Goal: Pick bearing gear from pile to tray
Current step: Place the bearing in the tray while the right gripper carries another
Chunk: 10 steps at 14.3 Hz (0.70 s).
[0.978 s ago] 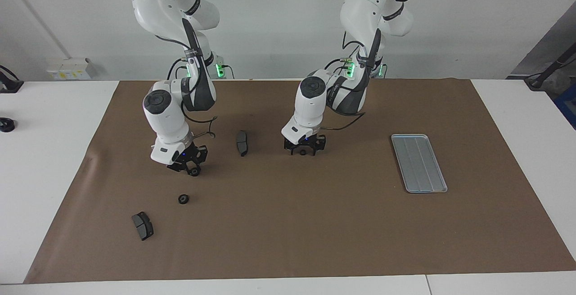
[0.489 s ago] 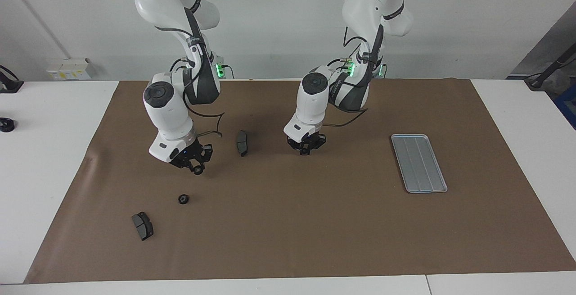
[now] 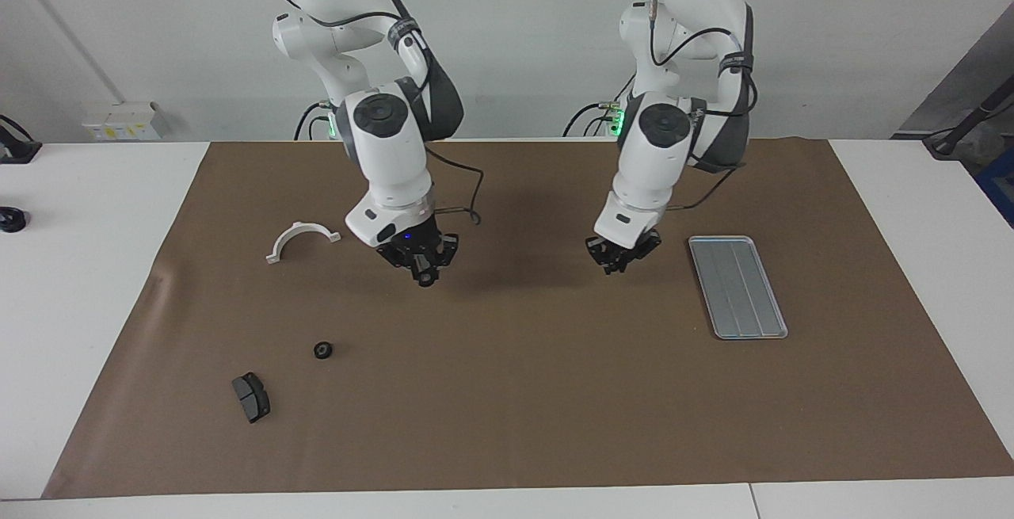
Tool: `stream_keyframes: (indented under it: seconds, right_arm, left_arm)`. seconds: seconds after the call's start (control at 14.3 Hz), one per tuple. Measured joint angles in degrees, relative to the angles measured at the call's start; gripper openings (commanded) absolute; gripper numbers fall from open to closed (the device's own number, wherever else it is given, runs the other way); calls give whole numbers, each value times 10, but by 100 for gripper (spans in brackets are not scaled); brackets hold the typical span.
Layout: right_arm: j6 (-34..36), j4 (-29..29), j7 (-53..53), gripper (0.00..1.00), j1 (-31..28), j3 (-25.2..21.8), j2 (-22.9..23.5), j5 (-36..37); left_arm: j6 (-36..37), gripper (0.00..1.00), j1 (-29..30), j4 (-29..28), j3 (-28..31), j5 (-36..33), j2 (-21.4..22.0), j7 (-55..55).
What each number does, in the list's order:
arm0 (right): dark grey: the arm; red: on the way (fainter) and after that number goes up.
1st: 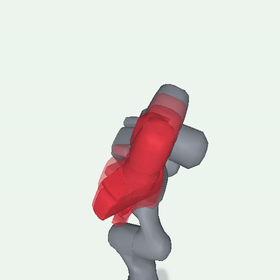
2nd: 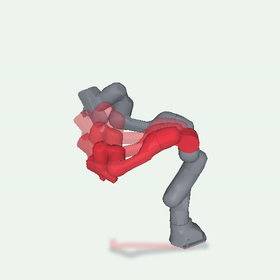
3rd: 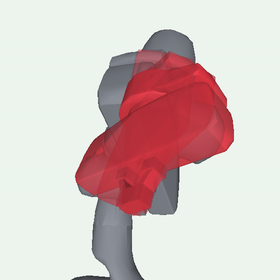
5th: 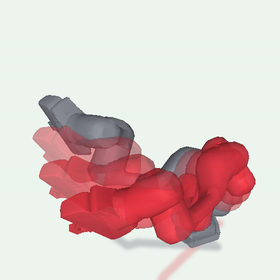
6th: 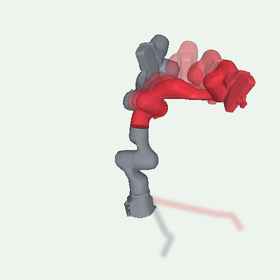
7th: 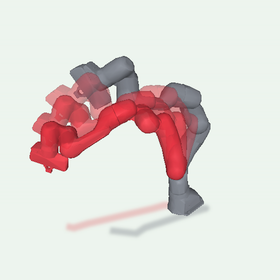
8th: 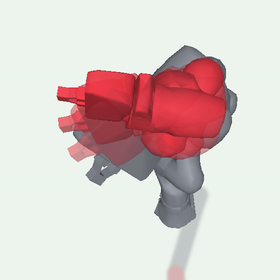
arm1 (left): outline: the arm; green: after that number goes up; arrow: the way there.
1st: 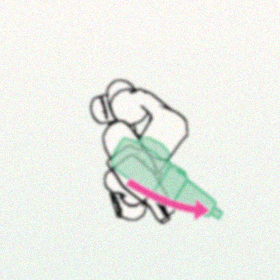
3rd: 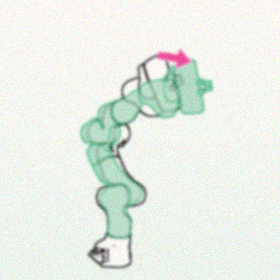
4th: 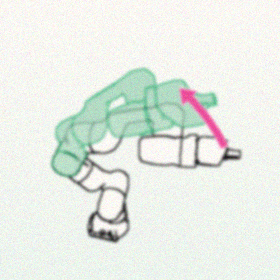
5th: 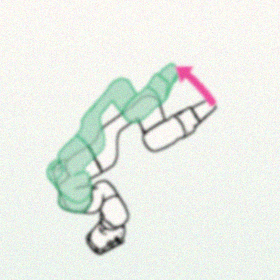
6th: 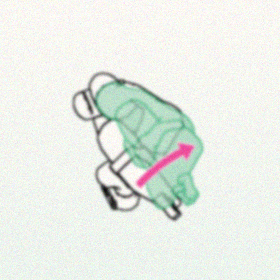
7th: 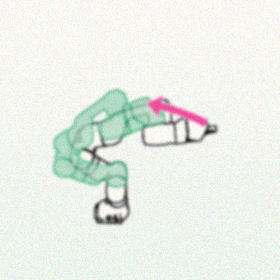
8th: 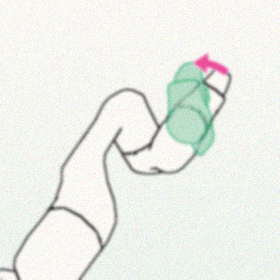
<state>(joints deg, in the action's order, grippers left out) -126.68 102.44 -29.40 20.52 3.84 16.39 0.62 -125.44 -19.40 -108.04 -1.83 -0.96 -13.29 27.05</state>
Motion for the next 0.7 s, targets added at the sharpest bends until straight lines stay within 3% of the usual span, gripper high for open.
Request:
stream_keyframes:
  seconds: [0.35,0.56,0.7]
  right_arm:
    - [-16,-70,-149,0,98,1,79,1]
    - [-54,-97,-175,0,118,0,129,7]
    - [-69,-103,-183,8,120,0,148,14]
  left_arm:
    - [-28,0,98,-14,0,0,-4,-142]
    - [-54,0,150,-31,0,0,-6,-225]
    - [-79,0,172,-38,0,0,-16,-252]
